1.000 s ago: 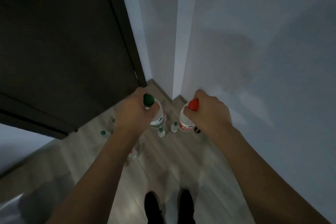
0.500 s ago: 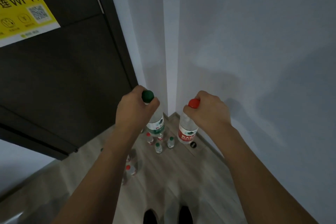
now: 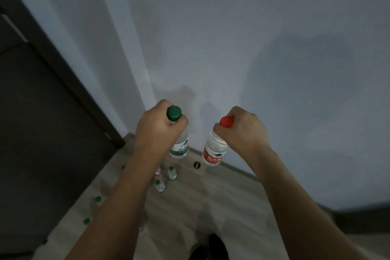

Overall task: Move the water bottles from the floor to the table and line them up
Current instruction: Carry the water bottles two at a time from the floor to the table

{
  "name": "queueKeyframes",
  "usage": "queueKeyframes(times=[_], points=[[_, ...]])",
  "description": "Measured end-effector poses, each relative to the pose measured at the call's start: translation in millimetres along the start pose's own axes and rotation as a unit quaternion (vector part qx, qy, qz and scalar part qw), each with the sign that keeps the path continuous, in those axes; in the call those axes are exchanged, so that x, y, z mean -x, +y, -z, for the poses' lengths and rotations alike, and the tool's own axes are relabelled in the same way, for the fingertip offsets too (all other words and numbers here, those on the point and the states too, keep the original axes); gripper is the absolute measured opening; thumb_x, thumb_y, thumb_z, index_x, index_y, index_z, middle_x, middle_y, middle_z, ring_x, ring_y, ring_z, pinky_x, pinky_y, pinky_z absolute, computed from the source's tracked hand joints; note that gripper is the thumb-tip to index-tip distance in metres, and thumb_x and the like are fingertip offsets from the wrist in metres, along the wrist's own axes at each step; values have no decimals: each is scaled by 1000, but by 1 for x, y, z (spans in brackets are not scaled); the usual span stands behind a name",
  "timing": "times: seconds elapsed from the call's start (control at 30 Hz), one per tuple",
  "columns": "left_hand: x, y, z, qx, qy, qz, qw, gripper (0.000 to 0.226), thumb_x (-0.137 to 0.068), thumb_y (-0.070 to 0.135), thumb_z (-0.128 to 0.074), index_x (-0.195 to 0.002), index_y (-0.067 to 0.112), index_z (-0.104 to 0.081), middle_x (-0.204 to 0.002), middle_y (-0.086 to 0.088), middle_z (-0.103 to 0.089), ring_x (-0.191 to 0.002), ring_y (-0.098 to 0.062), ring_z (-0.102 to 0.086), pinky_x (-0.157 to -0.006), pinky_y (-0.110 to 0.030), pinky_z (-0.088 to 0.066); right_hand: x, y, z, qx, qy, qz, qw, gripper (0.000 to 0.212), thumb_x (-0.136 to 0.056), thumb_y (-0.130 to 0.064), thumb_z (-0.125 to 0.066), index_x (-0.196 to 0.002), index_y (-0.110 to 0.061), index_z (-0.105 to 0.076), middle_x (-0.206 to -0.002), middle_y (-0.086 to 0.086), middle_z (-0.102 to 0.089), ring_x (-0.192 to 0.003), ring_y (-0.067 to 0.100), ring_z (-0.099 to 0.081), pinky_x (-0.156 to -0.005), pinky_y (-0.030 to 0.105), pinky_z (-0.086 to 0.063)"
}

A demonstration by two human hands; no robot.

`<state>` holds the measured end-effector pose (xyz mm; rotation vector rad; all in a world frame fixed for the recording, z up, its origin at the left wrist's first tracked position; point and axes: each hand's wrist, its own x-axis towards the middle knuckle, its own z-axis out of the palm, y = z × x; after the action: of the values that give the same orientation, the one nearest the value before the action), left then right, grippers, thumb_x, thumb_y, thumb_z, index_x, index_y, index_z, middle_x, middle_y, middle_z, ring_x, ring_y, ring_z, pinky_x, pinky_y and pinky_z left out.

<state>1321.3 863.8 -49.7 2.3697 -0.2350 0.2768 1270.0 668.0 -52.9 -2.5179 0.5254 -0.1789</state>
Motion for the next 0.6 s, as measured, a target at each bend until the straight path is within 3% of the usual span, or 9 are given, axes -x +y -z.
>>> queueKeyframes(times=[0.17,0.3,0.6], points=[[-5,33,-35,34,-70,-64,995,16,-76,37,-65,-82,24,-57,-68,8,-59,-66,-15,-58,-58,-30,-46,25,36,29,5,61,-71,996,25,-71,-44,-62,-82,-22,-55,-73,-7,-59,-66,14,-56,-54,25,-40],[2,69,-64,67,-108,-110,986,17,-76,36,-68,-80,24,-58,-66,9,-59,-64,-8,-57,-54,-24,-42,50,70,60,7,118,-130,984,26,-69,-46,-61,-81,-23,-54,-72,-8,-58,-65,14,-56,-54,26,-43],[63,189,-135,101,-222,-234,941,17,-76,34,-68,-78,22,-57,-64,6,-58,-62,-14,-57,-51,-28,-43,137,165,134,24,232,-264,936,26,-68,-46,-59,-78,-23,-53,-69,-8,-57,-62,13,-55,-50,24,-36]])
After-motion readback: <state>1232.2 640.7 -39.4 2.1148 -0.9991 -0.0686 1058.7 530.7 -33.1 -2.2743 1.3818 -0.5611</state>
